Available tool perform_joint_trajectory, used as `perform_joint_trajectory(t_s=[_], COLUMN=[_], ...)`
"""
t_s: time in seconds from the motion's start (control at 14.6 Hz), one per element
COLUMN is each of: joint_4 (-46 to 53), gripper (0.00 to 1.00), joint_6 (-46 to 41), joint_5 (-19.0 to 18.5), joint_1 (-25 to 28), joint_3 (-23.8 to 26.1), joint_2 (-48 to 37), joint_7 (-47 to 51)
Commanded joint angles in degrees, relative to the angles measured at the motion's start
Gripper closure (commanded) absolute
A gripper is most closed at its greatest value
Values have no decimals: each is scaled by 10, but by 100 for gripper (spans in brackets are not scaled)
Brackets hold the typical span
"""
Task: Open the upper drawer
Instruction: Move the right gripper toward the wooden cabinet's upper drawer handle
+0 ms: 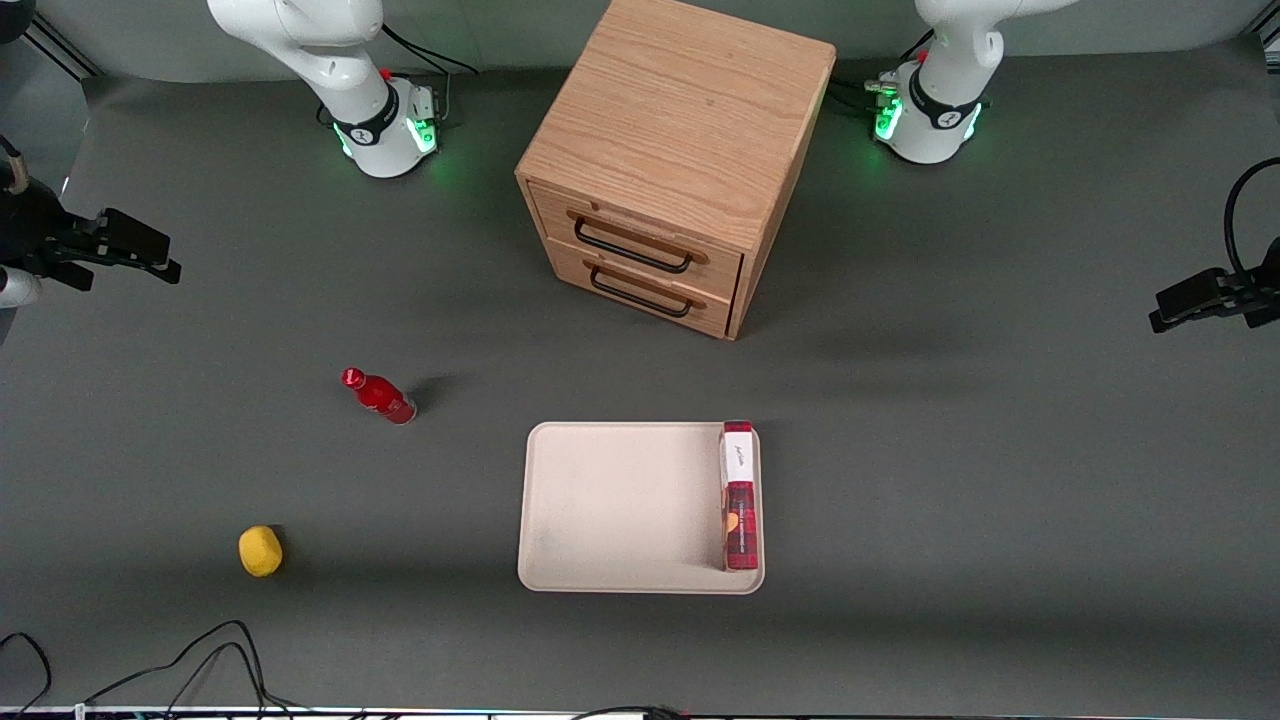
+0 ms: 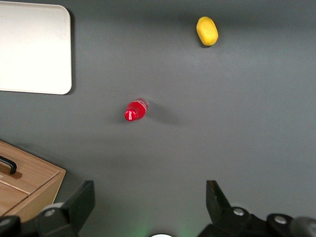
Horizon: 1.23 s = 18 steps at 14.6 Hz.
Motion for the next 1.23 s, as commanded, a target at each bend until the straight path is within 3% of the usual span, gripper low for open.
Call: perform_joint_trajectory(t_s=[0.0,0.41,0.75,0.89,1.16], joint_4=[-34,-22,2,12,48], gripper=[0,0,0,0,0], joint_6=[20,20,22,22,42], joint_5=[0,8,8,8,7], joint_1=[-2,5,8,33,130], joint_3=[2,23,139,166,169], joint_2=[-25,-19,10,29,66], joint_7=[4,4,10,11,4])
